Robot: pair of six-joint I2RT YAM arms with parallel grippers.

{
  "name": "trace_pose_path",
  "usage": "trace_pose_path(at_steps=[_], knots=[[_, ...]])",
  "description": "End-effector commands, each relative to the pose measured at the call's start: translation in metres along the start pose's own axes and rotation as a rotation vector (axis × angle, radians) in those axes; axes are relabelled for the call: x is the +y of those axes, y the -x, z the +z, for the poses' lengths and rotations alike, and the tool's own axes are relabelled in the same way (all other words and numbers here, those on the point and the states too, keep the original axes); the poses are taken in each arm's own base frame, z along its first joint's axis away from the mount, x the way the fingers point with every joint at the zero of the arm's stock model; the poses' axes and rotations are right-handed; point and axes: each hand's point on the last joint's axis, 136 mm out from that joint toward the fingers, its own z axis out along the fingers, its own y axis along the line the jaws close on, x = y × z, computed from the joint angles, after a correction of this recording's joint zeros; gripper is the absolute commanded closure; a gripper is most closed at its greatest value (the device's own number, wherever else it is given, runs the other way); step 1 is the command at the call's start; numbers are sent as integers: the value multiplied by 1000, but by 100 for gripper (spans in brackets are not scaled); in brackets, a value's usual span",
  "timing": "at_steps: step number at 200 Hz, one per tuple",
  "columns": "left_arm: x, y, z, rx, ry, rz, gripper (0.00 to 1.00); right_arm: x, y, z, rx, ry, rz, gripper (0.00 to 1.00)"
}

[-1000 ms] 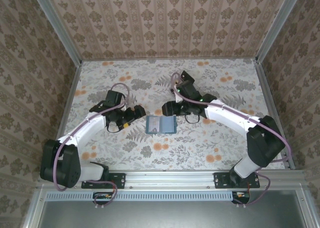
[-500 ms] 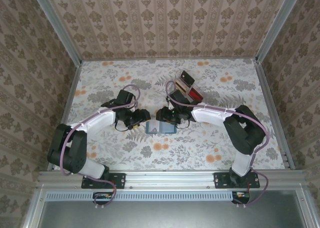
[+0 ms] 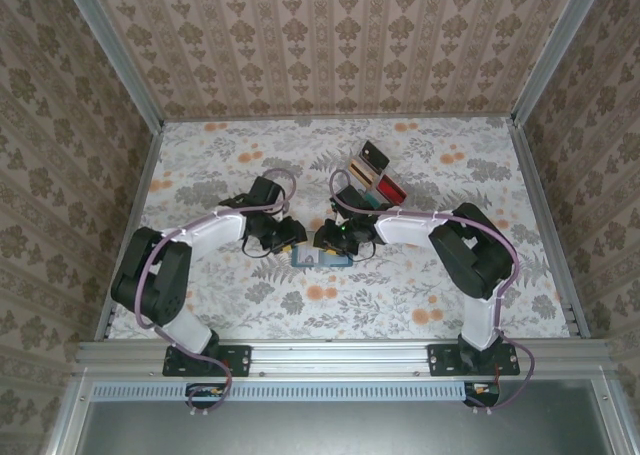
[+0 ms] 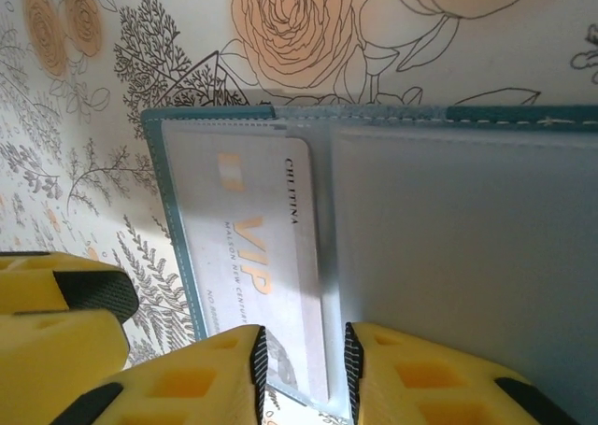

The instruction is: Take the credit cards out of the card holder

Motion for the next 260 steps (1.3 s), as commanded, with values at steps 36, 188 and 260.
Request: trace_pose_path(at_steps=[36,188,260], knots=[[9,4,14,8,41,13,72,-4,1,8,32,-8,12,76],[35,-12,29,55,106,-29,77,21,3,-2,16,74,-26,77],[41,-15,33,71,124,-31,77,-3,0,6,28,-13,-32,79]])
